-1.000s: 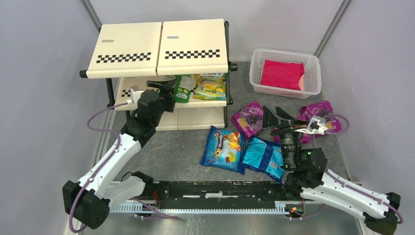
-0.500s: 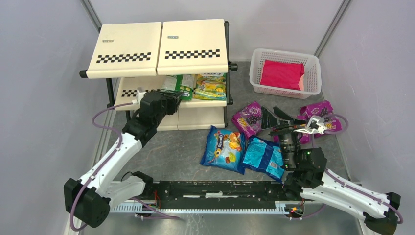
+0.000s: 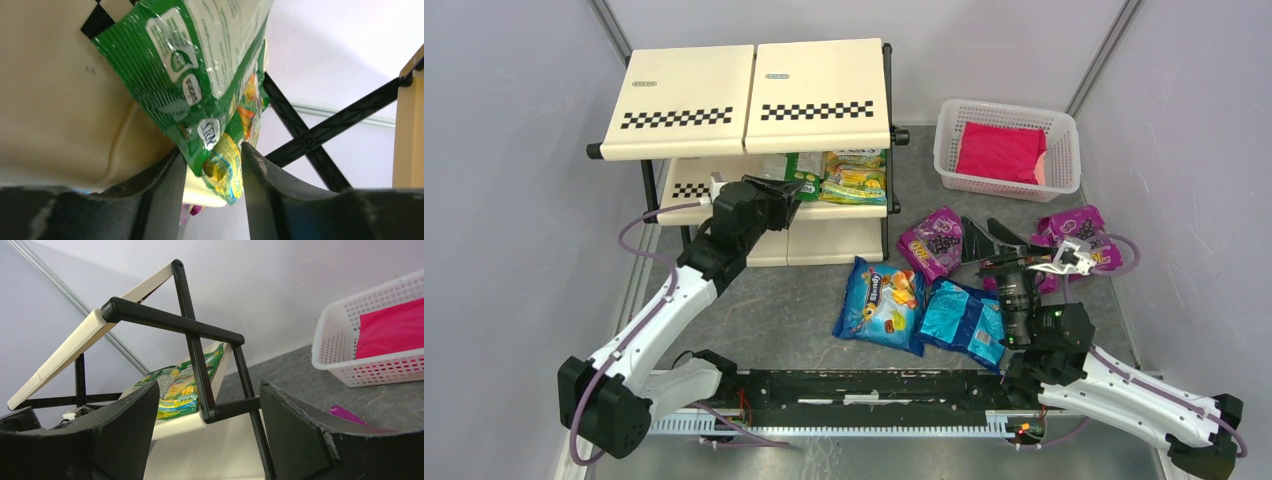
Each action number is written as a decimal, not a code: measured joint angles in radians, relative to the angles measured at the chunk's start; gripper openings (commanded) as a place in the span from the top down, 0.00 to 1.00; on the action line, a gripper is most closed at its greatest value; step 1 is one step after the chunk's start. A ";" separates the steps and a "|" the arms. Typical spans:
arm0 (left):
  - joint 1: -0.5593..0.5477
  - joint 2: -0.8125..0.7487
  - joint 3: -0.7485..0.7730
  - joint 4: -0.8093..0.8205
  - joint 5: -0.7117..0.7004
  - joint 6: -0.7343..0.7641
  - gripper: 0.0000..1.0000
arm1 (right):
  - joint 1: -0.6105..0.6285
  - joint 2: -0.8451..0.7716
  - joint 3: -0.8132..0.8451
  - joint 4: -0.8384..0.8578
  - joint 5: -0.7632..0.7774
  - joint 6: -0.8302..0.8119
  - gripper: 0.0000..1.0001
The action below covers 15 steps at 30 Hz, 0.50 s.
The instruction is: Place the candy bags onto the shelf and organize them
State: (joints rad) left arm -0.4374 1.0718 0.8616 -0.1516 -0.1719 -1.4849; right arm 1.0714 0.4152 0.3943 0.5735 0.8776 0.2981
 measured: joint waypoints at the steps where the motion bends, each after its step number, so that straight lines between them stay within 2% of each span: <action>1: 0.000 -0.010 0.000 -0.010 0.001 0.010 0.39 | 0.000 0.002 0.000 0.000 0.000 0.000 0.20; 4: 0.000 -0.065 0.003 -0.058 -0.002 0.059 0.21 | 0.000 0.014 0.000 0.000 0.000 -0.001 0.20; 5: 0.000 -0.089 0.005 -0.077 -0.003 0.077 0.17 | 0.000 0.019 0.000 -0.001 0.000 -0.001 0.20; 12: 0.002 -0.250 -0.021 -0.222 0.023 0.217 0.01 | 0.000 0.066 0.016 -0.070 -0.001 -0.019 0.20; 15: 0.002 -0.289 -0.060 -0.237 0.071 0.288 0.00 | 0.000 0.093 0.055 -0.144 -0.015 -0.027 0.19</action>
State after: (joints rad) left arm -0.4358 0.7826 0.8017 -0.3889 -0.1009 -1.1973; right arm 1.0714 0.5083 0.4488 0.4297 0.8627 0.2707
